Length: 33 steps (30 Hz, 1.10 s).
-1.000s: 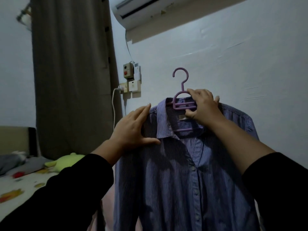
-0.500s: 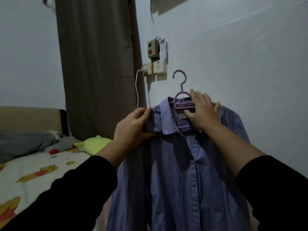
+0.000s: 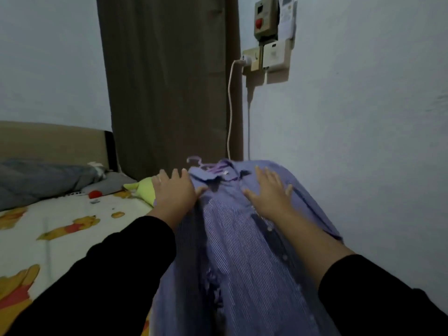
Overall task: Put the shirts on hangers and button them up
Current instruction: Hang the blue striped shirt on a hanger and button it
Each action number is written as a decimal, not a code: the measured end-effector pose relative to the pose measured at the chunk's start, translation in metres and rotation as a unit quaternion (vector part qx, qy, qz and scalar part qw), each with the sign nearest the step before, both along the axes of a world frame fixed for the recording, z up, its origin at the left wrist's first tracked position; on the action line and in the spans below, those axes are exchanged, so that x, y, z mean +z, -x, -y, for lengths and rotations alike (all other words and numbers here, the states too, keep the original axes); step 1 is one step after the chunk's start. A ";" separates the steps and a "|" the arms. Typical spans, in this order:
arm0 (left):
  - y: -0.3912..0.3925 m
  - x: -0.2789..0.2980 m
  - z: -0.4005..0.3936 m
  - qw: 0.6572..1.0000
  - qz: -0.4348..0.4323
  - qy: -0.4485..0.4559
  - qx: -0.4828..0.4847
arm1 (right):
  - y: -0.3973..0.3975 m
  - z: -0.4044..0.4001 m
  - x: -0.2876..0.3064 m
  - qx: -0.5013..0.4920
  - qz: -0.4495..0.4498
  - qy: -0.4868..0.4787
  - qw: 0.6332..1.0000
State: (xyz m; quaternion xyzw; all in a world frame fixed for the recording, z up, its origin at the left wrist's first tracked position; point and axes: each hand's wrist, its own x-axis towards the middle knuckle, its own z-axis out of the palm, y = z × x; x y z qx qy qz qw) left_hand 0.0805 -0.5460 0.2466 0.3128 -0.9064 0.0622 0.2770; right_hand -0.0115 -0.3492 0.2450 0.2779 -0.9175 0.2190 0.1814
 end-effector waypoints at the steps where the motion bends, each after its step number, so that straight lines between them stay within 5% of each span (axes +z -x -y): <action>1: 0.009 -0.008 0.002 0.999 0.023 -0.021 -0.017 | 0.003 0.007 -0.007 0.005 0.011 -0.015 1.000; 14: 0.042 -0.044 -0.071 0.975 0.023 0.039 -0.219 | 0.011 -0.034 -0.043 -0.039 0.029 -0.056 0.997; 25: 0.038 -0.068 -0.195 0.934 0.057 0.032 -0.351 | -0.037 -0.166 -0.058 -0.155 0.029 -0.064 0.985; 33: 0.007 -0.073 -0.309 0.874 0.032 0.029 -0.485 | -0.110 -0.295 -0.062 -0.303 0.042 -0.068 0.950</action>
